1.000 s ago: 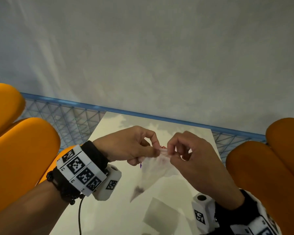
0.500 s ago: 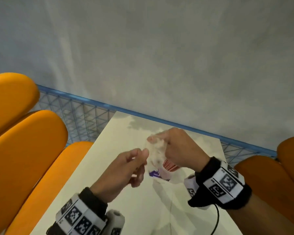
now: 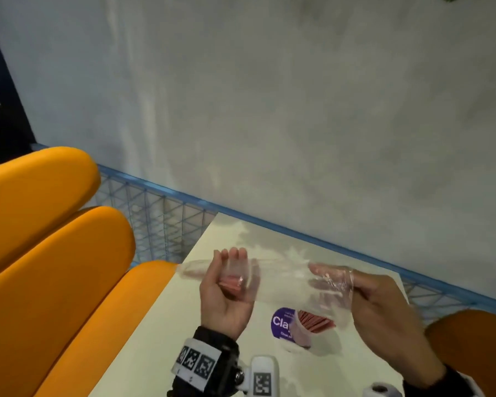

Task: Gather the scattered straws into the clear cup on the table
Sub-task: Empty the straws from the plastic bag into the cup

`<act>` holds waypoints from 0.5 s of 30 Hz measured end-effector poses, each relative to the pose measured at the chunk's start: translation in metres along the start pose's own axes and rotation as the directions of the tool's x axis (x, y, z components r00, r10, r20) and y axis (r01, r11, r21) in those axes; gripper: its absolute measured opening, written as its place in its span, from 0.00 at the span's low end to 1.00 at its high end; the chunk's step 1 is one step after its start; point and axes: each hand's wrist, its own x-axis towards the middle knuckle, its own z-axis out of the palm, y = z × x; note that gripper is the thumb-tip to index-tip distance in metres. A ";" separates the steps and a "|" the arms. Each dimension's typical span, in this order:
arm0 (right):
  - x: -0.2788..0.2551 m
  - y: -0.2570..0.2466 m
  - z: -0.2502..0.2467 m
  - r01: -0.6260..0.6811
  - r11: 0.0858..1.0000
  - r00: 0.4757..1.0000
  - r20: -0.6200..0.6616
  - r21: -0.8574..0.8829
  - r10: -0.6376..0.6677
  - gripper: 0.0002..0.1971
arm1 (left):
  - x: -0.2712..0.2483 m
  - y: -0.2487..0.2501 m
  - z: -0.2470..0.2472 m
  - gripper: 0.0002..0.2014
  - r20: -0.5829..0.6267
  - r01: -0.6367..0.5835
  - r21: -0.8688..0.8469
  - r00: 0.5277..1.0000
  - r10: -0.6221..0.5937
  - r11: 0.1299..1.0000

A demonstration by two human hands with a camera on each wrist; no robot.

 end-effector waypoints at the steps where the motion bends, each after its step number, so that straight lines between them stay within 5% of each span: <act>1: -0.006 0.006 -0.002 -0.016 0.998 0.998 -0.059 0.053 0.019 0.25 | 0.002 0.002 0.001 0.05 0.009 -0.015 0.016 1.000 0.015 1.000; 5: -0.031 0.035 -0.002 -0.066 0.951 0.965 -0.221 0.303 0.138 0.10 | -0.001 0.006 0.026 0.09 0.081 -0.098 0.239 0.993 0.080 0.966; 7: -0.040 0.057 0.001 -0.149 0.783 0.954 -0.121 0.604 0.275 0.36 | -0.006 0.003 0.045 0.13 0.127 -0.162 0.408 0.985 0.120 0.898; 8: -0.044 0.061 0.006 -0.158 0.643 0.945 -0.074 0.750 0.319 0.38 | -0.009 0.000 0.056 0.14 0.159 -0.194 0.483 0.978 0.132 0.854; 10: -0.053 0.062 0.017 -0.161 0.483 0.921 -0.044 0.860 0.387 0.11 | -0.015 -0.007 0.079 0.14 0.230 -0.275 0.597 0.959 0.168 0.754; 13: -0.057 0.081 0.036 -0.130 0.394 0.894 -0.065 0.910 0.444 0.24 | -0.026 -0.023 0.116 0.14 0.333 -0.366 0.681 0.926 0.178 0.634; 15: -0.056 0.075 0.048 -0.081 0.336 0.895 -0.080 0.938 0.439 0.22 | -0.032 -0.036 0.138 0.15 0.396 -0.396 0.729 0.909 0.128 0.558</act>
